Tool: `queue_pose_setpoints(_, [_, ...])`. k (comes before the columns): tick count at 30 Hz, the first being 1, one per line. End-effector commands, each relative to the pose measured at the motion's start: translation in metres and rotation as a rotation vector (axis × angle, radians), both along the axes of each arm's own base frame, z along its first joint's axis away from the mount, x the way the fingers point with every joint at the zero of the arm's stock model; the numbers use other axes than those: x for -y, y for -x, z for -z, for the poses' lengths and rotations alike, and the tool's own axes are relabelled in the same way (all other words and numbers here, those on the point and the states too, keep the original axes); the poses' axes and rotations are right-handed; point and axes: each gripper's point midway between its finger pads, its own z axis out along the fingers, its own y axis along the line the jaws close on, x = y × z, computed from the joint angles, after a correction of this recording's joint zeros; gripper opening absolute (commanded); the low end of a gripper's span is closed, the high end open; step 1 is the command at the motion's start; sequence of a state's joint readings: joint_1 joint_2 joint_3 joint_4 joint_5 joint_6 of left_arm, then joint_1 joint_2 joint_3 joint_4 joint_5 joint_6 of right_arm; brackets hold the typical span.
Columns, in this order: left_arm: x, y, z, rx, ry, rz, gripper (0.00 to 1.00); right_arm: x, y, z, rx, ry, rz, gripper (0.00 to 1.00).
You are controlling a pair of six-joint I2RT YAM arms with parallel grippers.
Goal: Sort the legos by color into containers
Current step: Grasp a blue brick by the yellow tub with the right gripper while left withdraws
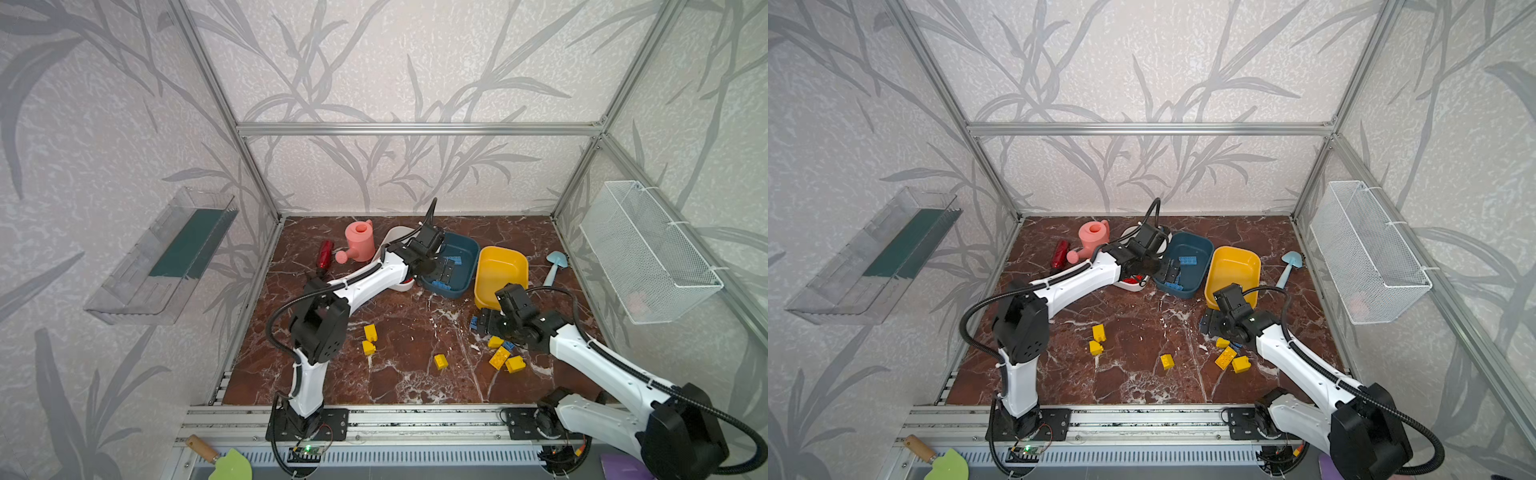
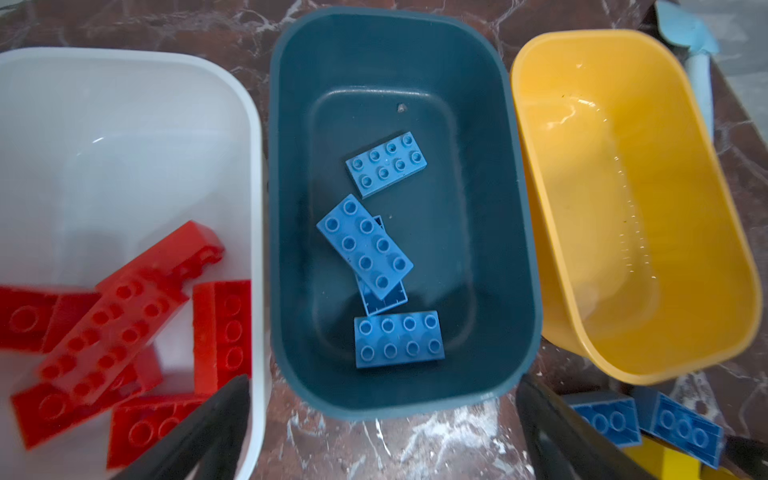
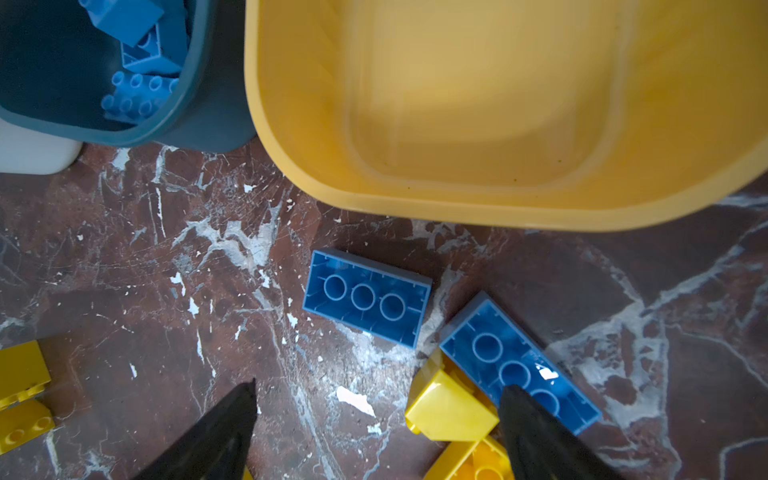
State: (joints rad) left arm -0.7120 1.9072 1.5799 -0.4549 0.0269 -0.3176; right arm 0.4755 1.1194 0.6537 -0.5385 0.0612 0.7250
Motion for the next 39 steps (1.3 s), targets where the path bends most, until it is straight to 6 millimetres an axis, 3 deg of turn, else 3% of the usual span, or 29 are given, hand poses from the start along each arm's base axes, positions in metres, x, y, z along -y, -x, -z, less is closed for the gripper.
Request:
queue_pose_setpoints(1, [-0.012, 0.015, -0.024, 0.049, 0.079, -0.076, 0.99, -0.001, -0.011, -0.005, 0.016, 0.019, 0.045, 0.92])
queue_pose_setpoints(8, [-0.049, 0.058, -0.016, 0.054, 0.111, -0.170, 0.99, -0.007, -0.019, 0.011, -0.015, 0.062, 0.034, 0.92])
queue_pose_setpoints(14, [-0.068, 0.081, -0.017, 0.055, 0.119, -0.190, 0.99, -0.013, -0.025, 0.023, -0.025, 0.062, 0.056, 0.90])
queue_pose_setpoints(24, [-0.076, 0.088, -0.026, 0.080, 0.121, -0.186, 0.98, -0.017, -0.031, 0.029, -0.042, 0.106, 0.038, 0.87])
queue_pose_setpoints(33, [-0.077, 0.089, -0.025, 0.085, 0.122, -0.189, 0.98, -0.012, -0.030, -0.003, 0.017, 0.135, 0.014, 0.88])
queue_pose_setpoints(39, [-0.077, 0.089, -0.025, 0.084, 0.120, -0.190, 0.98, -0.021, -0.028, 0.002, -0.001, 0.107, -0.005, 0.84])
